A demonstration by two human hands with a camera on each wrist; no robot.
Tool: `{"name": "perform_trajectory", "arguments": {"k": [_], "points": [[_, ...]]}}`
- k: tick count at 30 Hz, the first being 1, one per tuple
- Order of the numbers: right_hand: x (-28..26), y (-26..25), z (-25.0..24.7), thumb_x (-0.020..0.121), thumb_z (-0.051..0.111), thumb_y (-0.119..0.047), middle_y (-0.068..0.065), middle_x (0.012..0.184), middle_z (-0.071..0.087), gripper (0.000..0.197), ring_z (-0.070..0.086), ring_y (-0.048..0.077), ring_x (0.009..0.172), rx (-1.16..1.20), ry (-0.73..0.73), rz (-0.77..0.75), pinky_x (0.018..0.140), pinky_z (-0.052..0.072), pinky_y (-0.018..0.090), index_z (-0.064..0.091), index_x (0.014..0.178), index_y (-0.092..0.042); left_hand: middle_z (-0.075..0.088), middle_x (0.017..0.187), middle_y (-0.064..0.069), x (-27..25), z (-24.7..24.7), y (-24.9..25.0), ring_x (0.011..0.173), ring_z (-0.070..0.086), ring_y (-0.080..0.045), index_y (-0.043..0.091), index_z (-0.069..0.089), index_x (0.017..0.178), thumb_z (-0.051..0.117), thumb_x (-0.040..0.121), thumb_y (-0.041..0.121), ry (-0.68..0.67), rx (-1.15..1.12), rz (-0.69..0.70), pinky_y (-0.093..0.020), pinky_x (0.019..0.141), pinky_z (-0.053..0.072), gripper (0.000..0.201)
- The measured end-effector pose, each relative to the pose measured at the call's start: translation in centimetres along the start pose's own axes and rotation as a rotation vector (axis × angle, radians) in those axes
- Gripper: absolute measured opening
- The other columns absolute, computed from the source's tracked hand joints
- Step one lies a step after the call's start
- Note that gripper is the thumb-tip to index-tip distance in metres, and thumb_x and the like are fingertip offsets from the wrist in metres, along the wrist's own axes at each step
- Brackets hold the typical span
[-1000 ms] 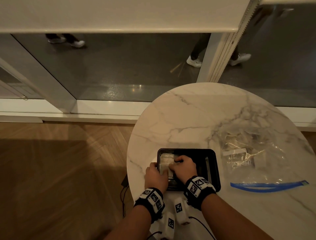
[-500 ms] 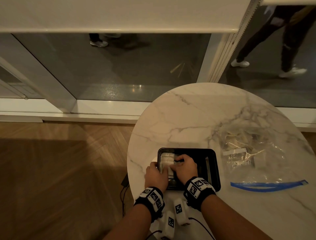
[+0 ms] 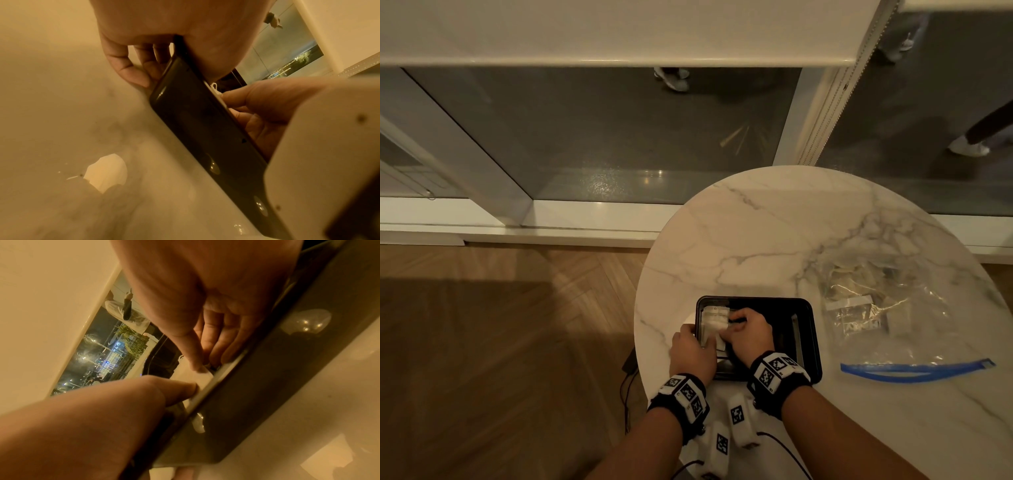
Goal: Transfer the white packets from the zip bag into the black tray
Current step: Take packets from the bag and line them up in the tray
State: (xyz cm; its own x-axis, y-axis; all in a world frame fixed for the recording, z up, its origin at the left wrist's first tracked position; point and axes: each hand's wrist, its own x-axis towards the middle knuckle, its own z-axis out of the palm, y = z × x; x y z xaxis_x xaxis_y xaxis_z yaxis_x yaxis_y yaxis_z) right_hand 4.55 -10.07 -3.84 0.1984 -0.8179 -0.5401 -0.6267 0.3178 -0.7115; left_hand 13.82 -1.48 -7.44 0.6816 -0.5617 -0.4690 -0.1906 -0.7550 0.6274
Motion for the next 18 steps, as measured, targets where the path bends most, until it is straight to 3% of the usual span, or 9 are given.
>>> {"name": "perform_trajectory", "arguments": {"k": [10,15,18], "points": [[-0.2,0.1,-0.4,0.076,0.077,-0.004,0.003,0.070,0.069,0.023,0.064,0.009,0.062,0.000,-0.011,-0.017,0.052,0.045,0.013,0.066,0.093,-0.015,0.061,0.110,-0.005,-0.2,-0.2,0.1,0.097,0.064,-0.028,0.017,0.059,0.113,0.069,0.083,0.040,-0.008,0.015,-0.008,-0.045,0.084,0.056,0.039],[-0.9,-0.5,-1.3,0.083,0.069,-0.015,-0.002,0.076,0.067,0.019,0.062,0.008,0.066,-0.022,-0.041,-0.039,0.054,0.044,0.015,0.065,0.101,-0.019,0.062,0.107,-0.004,-0.3,-0.4,0.3,0.097,0.065,-0.028,0.020,0.058,0.111,0.067,0.077,0.046,-0.023,-0.032,-0.025,-0.047,0.084,0.057,0.044],[-1.6,-0.5,-3.0,0.086,0.068,-0.018,-0.003,0.081,0.066,0.020,0.063,0.008,0.070,-0.016,-0.016,-0.056,0.056,0.045,0.015,0.062,0.104,-0.023,0.060,0.115,-0.008,-1.1,-1.0,1.1,0.103,0.062,-0.029,0.018,0.054,0.119,0.071,0.076,0.045,0.000,-0.087,-0.055,-0.046,0.090,0.055,0.053]]}}
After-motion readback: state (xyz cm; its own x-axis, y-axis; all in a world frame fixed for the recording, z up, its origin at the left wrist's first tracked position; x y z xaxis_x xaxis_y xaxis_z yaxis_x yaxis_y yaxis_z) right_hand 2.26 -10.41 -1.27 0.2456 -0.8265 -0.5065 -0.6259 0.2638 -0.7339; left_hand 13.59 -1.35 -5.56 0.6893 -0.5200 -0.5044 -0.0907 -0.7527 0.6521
